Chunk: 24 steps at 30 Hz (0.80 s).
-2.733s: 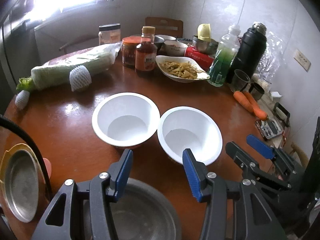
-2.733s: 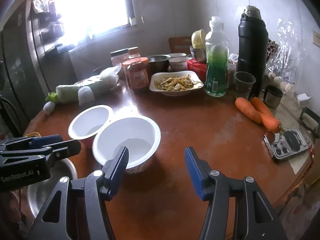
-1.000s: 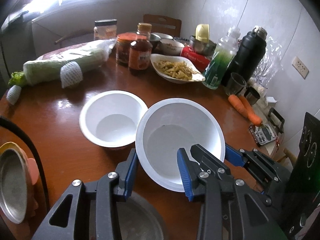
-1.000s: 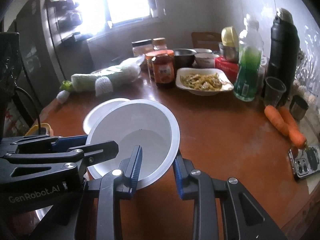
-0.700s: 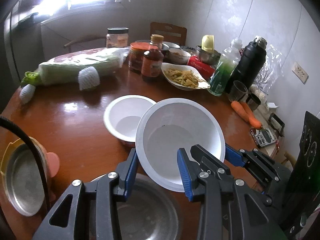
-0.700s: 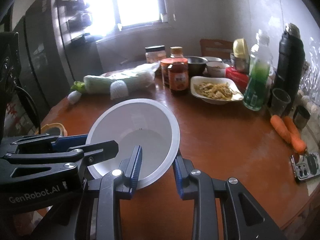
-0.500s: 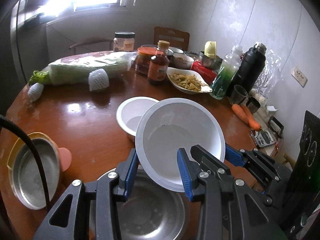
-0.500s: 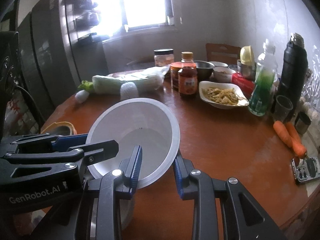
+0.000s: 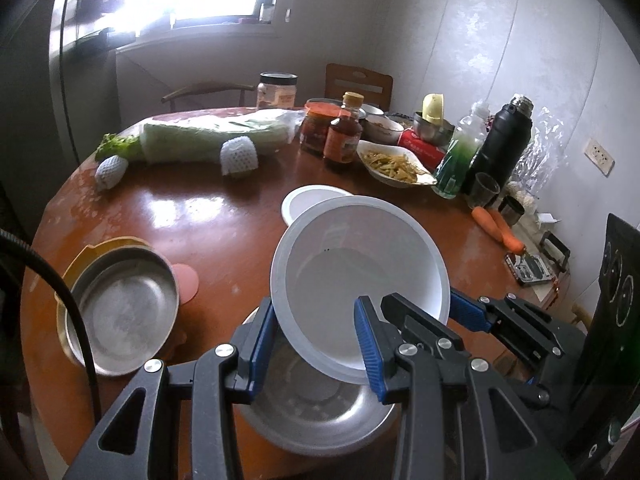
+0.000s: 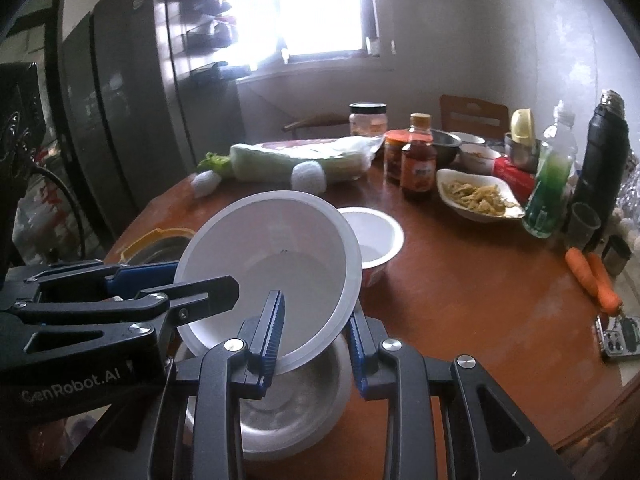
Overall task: Organize plates and bowls
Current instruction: 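Lift the white bowl with the left tool and carry it over the steel bowl, then lower the white bowl into the steel bowl with the left tool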
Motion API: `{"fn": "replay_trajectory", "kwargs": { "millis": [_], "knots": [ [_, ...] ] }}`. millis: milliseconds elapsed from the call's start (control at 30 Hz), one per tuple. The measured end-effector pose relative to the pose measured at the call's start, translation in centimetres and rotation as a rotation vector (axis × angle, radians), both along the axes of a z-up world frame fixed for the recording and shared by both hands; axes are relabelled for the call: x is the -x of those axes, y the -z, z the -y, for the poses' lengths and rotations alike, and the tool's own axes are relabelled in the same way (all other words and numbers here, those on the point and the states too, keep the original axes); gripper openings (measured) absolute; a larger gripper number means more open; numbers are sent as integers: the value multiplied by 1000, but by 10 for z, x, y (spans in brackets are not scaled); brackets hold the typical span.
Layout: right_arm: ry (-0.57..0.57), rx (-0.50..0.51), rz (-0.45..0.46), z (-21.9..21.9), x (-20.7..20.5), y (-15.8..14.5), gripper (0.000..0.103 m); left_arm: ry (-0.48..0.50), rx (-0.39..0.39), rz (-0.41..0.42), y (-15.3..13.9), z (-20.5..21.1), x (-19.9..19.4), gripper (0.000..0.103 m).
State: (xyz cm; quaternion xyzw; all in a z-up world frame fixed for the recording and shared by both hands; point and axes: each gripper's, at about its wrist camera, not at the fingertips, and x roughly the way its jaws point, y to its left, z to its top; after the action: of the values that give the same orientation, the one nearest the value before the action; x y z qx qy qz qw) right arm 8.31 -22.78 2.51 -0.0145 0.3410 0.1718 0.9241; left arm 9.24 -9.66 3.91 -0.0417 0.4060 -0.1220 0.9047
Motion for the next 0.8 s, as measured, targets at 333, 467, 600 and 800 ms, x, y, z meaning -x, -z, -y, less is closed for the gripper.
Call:
{"fn": "replay_trajectory", "kwargs": {
  "millis": [333,467,600,800],
  "knots": [
    [-32,25,-37,-10,14,13,31,-17,-28,-40,17,-4,11,40],
    [-40,21,-66,-9,14,22,31,-17,-40,-62,26,-4,11,40],
    [-50,29,-97,-12,14,32,32,-23,-51,-89,35,-5,10,40],
    [-65,37,-135,-15,11,45,32,-29,-62,-118,49,-8,8,40]
  ]
}}
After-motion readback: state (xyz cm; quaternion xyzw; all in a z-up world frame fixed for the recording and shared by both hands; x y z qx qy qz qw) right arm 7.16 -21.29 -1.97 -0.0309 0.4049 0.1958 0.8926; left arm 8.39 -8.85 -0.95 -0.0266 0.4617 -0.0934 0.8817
